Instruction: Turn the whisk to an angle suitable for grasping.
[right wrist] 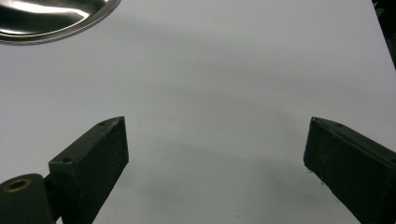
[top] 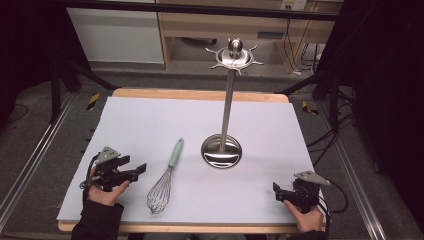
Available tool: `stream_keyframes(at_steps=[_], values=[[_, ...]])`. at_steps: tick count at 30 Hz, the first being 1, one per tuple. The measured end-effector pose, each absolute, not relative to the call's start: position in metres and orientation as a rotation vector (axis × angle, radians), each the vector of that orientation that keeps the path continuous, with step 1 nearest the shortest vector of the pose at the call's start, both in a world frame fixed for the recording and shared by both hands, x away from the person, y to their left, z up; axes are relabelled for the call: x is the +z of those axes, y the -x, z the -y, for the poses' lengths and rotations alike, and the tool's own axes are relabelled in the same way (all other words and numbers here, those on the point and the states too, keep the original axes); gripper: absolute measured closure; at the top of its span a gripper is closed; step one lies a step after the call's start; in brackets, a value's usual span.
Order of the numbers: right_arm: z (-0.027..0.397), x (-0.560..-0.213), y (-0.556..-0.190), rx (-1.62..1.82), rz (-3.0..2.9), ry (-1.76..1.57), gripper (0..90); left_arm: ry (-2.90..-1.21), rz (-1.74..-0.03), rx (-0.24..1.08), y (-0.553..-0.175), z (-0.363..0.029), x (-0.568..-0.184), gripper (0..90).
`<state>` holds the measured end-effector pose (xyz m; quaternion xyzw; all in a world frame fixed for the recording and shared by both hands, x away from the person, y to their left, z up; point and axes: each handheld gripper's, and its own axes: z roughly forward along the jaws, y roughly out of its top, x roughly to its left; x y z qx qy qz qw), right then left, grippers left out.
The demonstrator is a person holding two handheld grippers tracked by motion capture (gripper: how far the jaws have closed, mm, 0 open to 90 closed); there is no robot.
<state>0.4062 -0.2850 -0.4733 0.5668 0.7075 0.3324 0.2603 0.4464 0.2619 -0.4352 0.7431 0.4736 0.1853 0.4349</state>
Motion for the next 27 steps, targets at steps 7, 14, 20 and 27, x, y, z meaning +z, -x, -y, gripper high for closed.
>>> stream_keyframes(at_steps=[7,14,20,27], values=[[0.284,-0.473,-0.403,0.903,-1.922,-1.528,7.4,-1.877,-1.162,0.456,-0.447,-0.25,-0.431,25.0],[0.283,-0.472,-0.402,0.908,-1.928,-1.53,7.4,-1.893,-1.144,0.441,-0.451,-0.239,-0.428,24.9],[0.283,-0.472,-0.403,0.905,-1.924,-1.529,7.5,-1.907,-1.131,0.432,-0.453,-0.233,-0.423,24.7],[0.282,-0.472,-0.403,0.896,-1.93,-1.526,7.5,-1.909,-1.123,0.44,-0.455,-0.228,-0.418,24.5]])
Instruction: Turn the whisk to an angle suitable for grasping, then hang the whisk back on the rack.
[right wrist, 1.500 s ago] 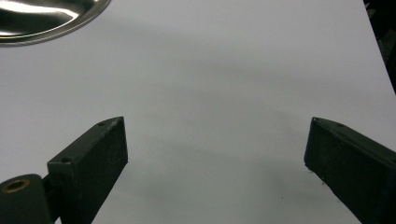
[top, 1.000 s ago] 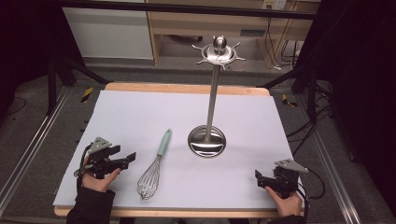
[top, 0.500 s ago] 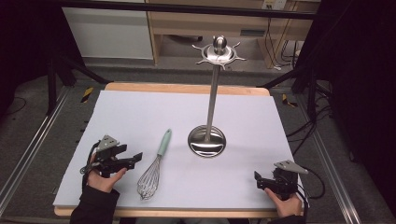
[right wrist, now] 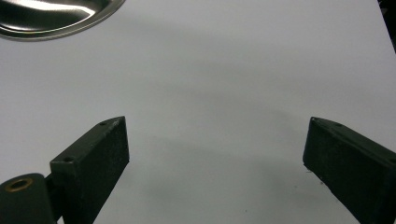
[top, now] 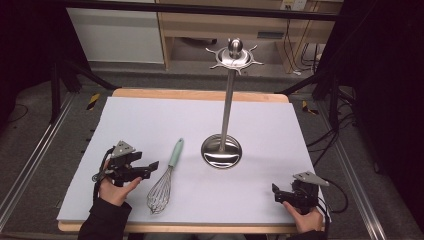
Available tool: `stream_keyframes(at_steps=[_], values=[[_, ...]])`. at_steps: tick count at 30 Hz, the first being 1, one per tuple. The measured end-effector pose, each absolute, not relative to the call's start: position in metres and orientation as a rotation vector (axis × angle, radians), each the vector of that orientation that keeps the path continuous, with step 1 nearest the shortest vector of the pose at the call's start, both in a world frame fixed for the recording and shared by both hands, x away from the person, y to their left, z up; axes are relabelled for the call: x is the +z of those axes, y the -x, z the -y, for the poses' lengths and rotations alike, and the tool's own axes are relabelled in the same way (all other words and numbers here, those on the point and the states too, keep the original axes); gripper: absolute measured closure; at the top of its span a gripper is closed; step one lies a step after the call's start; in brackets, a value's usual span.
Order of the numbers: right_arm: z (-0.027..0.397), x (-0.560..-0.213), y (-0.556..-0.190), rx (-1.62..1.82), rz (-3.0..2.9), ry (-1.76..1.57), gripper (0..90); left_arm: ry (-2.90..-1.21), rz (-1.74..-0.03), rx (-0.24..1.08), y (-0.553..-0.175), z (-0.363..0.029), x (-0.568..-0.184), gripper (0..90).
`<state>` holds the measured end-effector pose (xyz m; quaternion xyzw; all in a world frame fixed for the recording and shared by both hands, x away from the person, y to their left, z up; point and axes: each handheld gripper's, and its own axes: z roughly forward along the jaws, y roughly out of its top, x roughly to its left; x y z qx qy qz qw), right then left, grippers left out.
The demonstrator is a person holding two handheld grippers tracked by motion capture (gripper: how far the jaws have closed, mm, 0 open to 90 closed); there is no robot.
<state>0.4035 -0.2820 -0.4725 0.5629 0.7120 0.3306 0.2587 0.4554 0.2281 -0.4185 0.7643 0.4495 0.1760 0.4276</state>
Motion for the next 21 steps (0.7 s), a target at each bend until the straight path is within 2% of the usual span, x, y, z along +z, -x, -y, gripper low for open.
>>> stream_keyframes(at_steps=[14,21], values=[[0.281,-0.472,-0.403,0.897,-1.934,-1.524,7.5,-1.921,-1.078,0.428,-0.472,-0.203,-0.399,25.0],[0.281,-0.472,-0.402,0.896,-1.934,-1.52,7.5,-1.98,-1.07,0.431,-0.481,-0.188,-0.394,24.8]])
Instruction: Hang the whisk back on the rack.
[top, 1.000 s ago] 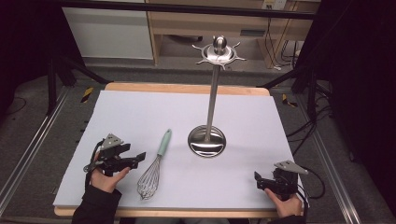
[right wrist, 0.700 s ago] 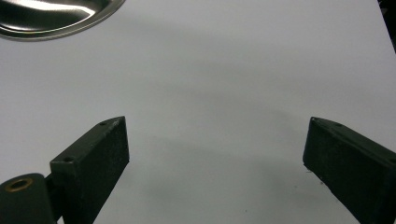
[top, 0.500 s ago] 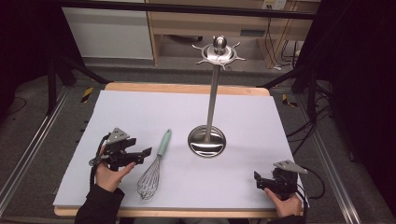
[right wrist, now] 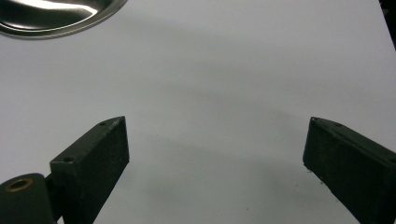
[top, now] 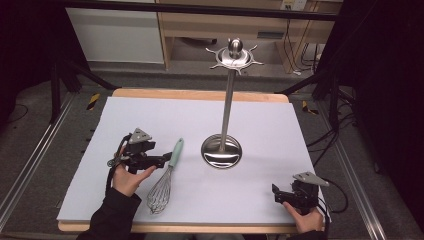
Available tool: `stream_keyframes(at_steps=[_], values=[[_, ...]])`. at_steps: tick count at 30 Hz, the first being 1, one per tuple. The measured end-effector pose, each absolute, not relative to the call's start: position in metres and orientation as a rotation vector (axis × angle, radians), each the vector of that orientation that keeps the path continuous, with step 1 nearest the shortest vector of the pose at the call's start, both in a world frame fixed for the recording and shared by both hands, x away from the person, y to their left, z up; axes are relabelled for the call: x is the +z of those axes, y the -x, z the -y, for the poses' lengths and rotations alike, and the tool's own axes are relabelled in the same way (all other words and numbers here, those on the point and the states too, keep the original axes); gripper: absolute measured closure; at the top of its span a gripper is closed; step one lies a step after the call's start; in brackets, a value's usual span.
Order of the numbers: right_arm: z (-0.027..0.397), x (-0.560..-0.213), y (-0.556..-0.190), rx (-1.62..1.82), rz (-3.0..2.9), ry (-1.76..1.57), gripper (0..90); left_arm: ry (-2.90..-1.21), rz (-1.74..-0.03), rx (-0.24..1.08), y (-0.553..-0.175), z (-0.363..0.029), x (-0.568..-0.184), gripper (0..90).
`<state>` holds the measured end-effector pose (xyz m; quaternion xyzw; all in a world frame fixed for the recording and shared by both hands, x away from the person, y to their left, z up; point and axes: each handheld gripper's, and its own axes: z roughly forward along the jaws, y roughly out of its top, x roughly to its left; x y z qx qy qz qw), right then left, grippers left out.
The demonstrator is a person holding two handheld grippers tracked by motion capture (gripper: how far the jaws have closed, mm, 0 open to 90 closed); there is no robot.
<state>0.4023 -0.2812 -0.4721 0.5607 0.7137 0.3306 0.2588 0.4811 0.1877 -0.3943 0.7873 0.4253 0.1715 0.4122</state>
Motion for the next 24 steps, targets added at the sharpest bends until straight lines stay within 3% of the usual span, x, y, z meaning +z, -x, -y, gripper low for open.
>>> stream_keyframes(at_steps=[24], values=[[0.279,-0.473,-0.403,0.879,-1.962,-1.503,7.7,-2.16,-1.096,0.403,-0.498,-0.161,-0.403,24.4]])
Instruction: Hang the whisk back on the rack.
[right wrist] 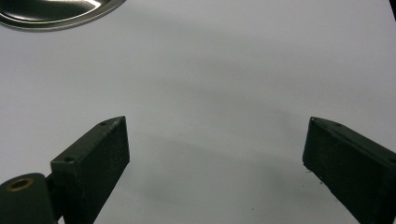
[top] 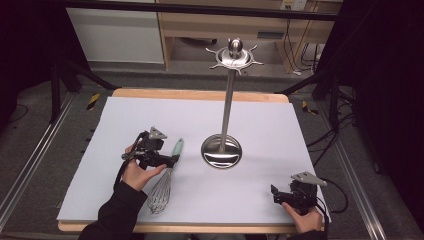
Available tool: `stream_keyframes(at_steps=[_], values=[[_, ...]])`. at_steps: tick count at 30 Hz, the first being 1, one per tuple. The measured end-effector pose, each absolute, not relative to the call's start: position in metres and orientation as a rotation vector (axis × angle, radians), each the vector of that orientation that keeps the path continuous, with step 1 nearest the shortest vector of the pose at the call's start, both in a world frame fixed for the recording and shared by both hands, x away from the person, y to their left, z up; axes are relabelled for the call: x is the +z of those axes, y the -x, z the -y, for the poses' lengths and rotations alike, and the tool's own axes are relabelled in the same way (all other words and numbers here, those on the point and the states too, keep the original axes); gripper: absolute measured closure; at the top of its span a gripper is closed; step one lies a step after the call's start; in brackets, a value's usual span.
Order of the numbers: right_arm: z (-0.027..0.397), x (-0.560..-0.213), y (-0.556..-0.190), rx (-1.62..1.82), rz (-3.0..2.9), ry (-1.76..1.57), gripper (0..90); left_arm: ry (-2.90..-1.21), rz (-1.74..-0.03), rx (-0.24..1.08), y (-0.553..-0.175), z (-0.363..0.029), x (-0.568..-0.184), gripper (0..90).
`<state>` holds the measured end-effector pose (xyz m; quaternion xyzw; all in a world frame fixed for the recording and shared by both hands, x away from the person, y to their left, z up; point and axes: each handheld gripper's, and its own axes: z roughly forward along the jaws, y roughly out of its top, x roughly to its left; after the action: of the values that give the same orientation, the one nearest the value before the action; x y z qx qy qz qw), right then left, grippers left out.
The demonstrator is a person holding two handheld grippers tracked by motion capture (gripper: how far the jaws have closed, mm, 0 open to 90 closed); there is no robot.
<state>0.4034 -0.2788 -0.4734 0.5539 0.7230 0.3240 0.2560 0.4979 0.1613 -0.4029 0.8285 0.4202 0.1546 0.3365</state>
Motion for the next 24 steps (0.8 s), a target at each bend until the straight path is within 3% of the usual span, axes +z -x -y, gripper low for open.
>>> stream_keyframes(at_steps=[14,24], values=[[0.278,-0.473,-0.403,0.876,-1.967,-1.505,7.8,-2.267,-1.133,0.369,-0.503,-0.154,-0.418,25.9],[0.278,-0.474,-0.404,0.868,-1.976,-1.501,7.8,-2.318,-1.169,0.32,-0.507,-0.15,-0.43,32.6]])
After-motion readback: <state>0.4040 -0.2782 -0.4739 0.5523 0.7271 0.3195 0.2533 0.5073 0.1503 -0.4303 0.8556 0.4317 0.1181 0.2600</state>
